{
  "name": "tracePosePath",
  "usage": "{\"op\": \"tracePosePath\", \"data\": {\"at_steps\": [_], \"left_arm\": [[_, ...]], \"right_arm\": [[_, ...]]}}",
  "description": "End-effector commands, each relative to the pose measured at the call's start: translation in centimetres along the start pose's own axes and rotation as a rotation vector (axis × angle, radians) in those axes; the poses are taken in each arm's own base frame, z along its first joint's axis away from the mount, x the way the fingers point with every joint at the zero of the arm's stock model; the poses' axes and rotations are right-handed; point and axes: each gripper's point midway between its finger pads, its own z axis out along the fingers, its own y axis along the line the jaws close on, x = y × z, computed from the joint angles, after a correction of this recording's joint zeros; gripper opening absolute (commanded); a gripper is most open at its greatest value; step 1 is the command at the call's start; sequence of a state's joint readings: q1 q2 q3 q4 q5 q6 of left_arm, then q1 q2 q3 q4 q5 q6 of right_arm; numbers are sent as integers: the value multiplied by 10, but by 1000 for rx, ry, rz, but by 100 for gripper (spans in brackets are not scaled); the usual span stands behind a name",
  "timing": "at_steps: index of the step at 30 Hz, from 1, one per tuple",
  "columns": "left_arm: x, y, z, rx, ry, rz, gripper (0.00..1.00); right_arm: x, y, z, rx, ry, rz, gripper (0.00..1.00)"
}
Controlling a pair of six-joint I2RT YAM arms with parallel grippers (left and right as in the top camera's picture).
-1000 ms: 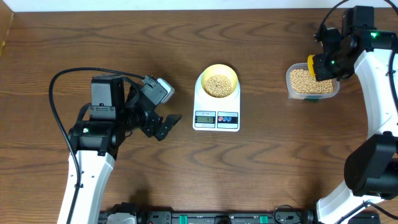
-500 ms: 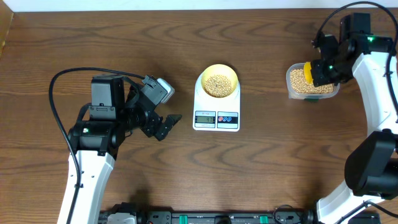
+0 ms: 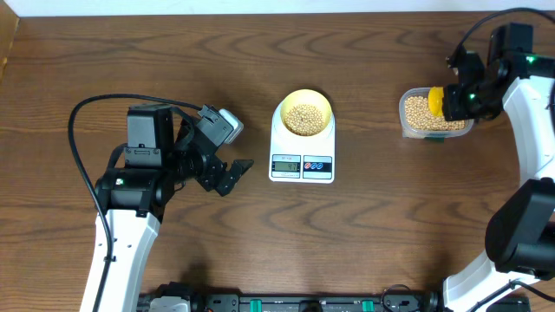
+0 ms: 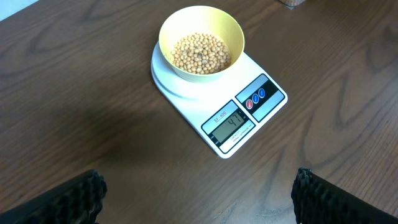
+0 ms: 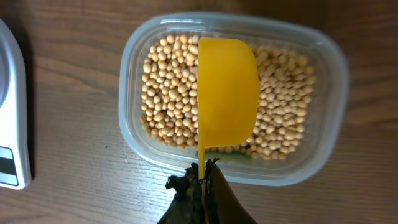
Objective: Scoop item into bowl and weigh 50g on scale
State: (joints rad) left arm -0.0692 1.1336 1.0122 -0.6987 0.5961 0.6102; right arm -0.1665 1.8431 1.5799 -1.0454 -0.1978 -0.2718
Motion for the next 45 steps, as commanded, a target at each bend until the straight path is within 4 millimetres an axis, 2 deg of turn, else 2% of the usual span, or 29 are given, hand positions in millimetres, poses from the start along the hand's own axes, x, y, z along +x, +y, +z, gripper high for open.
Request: {"op": "tracePosePath", "data": {"at_steps": [1, 8, 13, 18, 22, 25, 33, 38, 45], "left_arm": [[-4, 2, -2, -10, -6, 13, 98], [-4, 2, -2, -10, -6, 13, 98], [-4, 2, -2, -10, -6, 13, 97], [-4, 2, -2, -10, -6, 13, 98], [-4, 2, -2, -10, -6, 12, 98], [-4, 2, -2, -10, -6, 13, 98], [-4, 2, -2, -10, -6, 13, 98], [-4, 2, -2, -10, -6, 13, 98], [-4, 2, -2, -10, -6, 13, 98]], "right_arm": [[10, 2, 13, -30, 28, 26, 1], [12, 0, 27, -32, 8, 23, 1], [10, 9, 37, -89, -17, 22, 1], [7, 19, 36, -148, -34, 22, 1], [7, 15, 35, -148, -35, 57, 1], [3, 12, 30, -172, -57, 78, 1], [-3, -16, 7, -212, -114, 169, 1], [-4, -11, -14, -406, -189, 199, 1], [-9, -3, -31, -553, -252, 235, 1]]}}
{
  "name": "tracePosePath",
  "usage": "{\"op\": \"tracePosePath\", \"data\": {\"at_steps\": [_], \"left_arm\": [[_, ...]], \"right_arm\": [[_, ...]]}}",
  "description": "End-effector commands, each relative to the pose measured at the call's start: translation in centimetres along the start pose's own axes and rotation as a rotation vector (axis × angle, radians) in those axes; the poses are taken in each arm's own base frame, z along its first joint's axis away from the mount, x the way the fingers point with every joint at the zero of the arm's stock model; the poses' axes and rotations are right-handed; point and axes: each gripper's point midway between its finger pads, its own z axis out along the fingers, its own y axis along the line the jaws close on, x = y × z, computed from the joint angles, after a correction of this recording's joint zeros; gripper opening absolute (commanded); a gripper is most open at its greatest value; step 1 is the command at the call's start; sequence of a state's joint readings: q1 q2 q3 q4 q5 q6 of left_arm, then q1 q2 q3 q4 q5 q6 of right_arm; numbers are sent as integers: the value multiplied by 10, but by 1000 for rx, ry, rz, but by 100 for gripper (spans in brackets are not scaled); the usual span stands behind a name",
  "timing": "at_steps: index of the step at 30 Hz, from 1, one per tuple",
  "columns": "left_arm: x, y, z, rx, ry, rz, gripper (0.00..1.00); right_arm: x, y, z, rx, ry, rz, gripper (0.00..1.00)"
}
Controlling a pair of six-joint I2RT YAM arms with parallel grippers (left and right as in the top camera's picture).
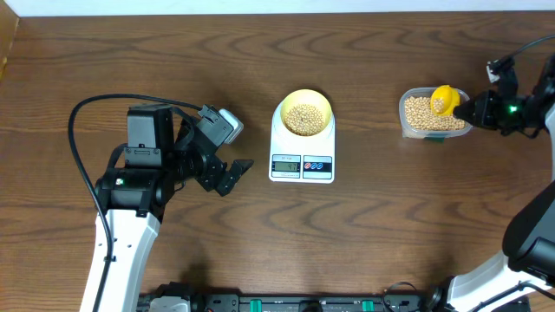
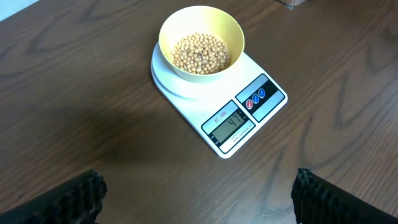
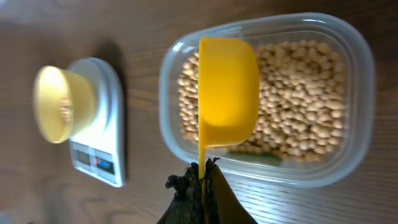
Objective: Scoop item into bowl and weigh 50g on scale
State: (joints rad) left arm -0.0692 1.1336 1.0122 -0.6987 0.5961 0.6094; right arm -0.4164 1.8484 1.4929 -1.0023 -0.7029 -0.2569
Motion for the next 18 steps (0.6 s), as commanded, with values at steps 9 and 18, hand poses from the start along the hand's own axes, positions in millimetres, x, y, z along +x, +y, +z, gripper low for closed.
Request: {"op": "tracePosePath", "data": {"at_steps": [9, 18], "left_arm": [[-4, 2, -2, -10, -6, 13, 98], [-4, 2, -2, -10, -6, 13, 98]], "right_arm": [[-12, 75, 7, -321, -31, -60, 1], [6, 134, 46, -363, 88, -145, 1]]}}
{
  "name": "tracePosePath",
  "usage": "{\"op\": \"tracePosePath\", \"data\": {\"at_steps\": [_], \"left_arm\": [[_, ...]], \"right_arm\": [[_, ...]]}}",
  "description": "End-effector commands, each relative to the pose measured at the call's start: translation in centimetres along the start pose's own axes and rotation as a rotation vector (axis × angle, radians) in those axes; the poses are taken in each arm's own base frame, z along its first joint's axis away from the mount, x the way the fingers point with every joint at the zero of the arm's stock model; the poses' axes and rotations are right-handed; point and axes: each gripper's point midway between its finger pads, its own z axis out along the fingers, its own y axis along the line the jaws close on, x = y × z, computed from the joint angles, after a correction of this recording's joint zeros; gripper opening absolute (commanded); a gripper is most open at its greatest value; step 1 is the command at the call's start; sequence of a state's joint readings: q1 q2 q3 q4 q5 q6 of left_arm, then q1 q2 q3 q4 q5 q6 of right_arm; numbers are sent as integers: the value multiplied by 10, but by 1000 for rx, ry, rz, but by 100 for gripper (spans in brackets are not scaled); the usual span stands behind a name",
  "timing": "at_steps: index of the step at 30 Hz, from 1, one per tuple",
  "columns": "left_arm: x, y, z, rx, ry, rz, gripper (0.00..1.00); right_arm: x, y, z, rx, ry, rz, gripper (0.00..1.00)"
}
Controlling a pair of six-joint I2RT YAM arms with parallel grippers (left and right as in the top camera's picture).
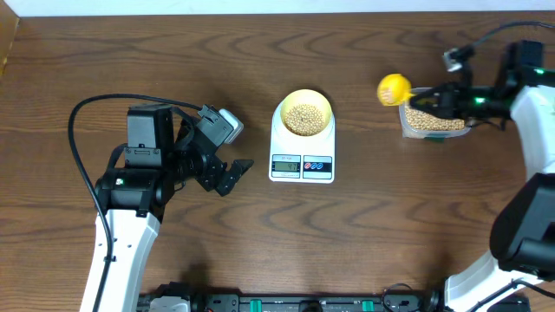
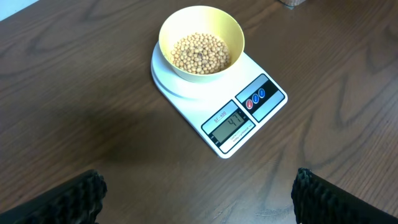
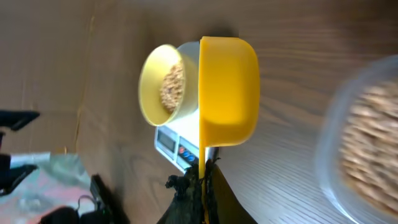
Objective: Scoop item into bowl and weigh 50g on scale
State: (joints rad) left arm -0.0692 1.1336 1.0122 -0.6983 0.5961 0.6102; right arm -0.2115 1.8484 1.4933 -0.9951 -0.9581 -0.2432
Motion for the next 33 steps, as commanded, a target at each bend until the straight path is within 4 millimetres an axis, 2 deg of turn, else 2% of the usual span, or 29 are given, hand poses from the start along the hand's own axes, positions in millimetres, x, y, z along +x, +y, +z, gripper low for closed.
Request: {"op": "tracePosePath", "data": {"at_steps": [1, 3, 9, 16, 22, 33], "left_arm": [[-4, 2, -2, -10, -6, 12, 98], [-4, 2, -2, -10, -6, 12, 98], [-4, 2, -2, -10, -6, 12, 98], [-4, 2, -2, -10, -6, 12, 98], [-4, 2, -2, -10, -6, 12, 98], [-4, 2, -2, -10, -6, 12, 98]], "right_arm": [[-4, 21, 23, -25, 36, -16, 1], [-4, 24, 35, 6, 52, -22, 1], [-10, 49, 63, -3, 65, -104, 1], [0, 61, 89, 92, 126, -163, 1], [2, 65, 103, 183, 152, -293, 1], [-2, 79, 119, 297, 172, -503, 1]]}}
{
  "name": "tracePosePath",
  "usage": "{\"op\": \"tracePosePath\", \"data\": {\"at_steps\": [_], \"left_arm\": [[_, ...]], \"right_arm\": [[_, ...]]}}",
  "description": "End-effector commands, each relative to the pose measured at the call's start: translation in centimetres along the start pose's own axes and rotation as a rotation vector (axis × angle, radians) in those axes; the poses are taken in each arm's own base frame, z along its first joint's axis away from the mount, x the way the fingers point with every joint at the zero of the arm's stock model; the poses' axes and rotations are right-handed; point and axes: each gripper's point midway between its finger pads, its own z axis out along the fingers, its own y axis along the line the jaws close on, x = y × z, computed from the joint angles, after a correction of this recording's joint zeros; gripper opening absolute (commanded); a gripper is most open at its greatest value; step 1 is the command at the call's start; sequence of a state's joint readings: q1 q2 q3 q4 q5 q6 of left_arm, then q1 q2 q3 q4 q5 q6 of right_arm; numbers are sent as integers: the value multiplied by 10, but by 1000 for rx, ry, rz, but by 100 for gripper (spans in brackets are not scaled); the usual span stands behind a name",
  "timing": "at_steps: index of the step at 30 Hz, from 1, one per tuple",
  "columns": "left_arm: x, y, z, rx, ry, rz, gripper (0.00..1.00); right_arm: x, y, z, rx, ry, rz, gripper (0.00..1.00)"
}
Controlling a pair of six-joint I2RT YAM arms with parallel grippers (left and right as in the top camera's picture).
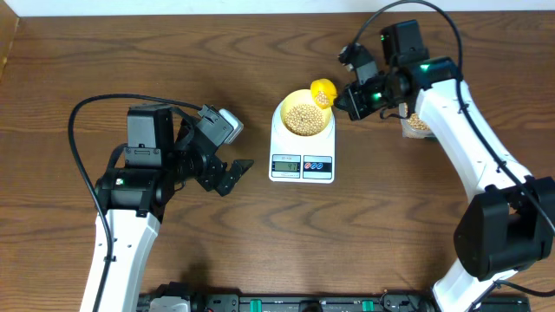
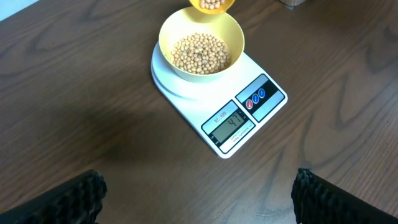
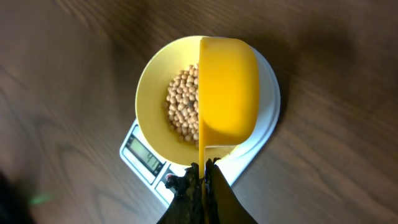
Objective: Scoop item into bowl and weigh 50g on scale
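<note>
A yellow bowl (image 1: 301,105) of soybeans sits on the white scale (image 1: 302,166), whose display (image 2: 233,124) reads 41. My right gripper (image 1: 351,100) is shut on the handle of a yellow scoop (image 1: 323,91), which hangs over the bowl's right rim. From the left wrist, the scoop (image 2: 212,5) shows beans inside, just above the bowl (image 2: 174,28). From the right wrist, the scoop (image 3: 227,90) covers the right half of the bowl (image 3: 149,93), and the gripper (image 3: 203,177) pinches its thin handle. My left gripper (image 1: 234,173) stands open left of the scale, its fingers (image 2: 81,196) wide apart.
The clear bean container (image 1: 414,124) stands right of the scale, mostly hidden behind my right arm. A black cable (image 1: 78,130) loops at the left arm. Black equipment (image 1: 303,303) lines the table's front edge.
The right gripper has carried the scoop left, from the gap between container and scale to above the bowl's right rim. The scale still reads 41. The left arm has not moved.
The scoop was in the bean container with my right gripper shut on its handle. Later it was still over the container, then clear of it toward the scale, and now over the bowl. The left gripper stayed open and still, and the display stayed at 41.
</note>
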State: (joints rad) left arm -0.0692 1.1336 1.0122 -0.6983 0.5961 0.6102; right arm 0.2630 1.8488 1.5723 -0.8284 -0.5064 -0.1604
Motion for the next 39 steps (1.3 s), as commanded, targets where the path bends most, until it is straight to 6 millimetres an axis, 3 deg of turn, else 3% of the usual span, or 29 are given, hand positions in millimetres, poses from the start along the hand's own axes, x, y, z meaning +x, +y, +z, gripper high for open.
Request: {"op": "tracePosePath", "data": {"at_steps": [1, 15, 39], "left_arm": [[-4, 2, -2, -10, -6, 12, 98], [-4, 2, -2, -10, -6, 12, 98], [-4, 2, -2, -10, -6, 12, 98]], "right_arm": [[-10, 2, 3, 50, -2, -104, 1], [-7, 28, 18, 75, 36, -260, 1], [-11, 33, 21, 91, 33, -400, 1]]}}
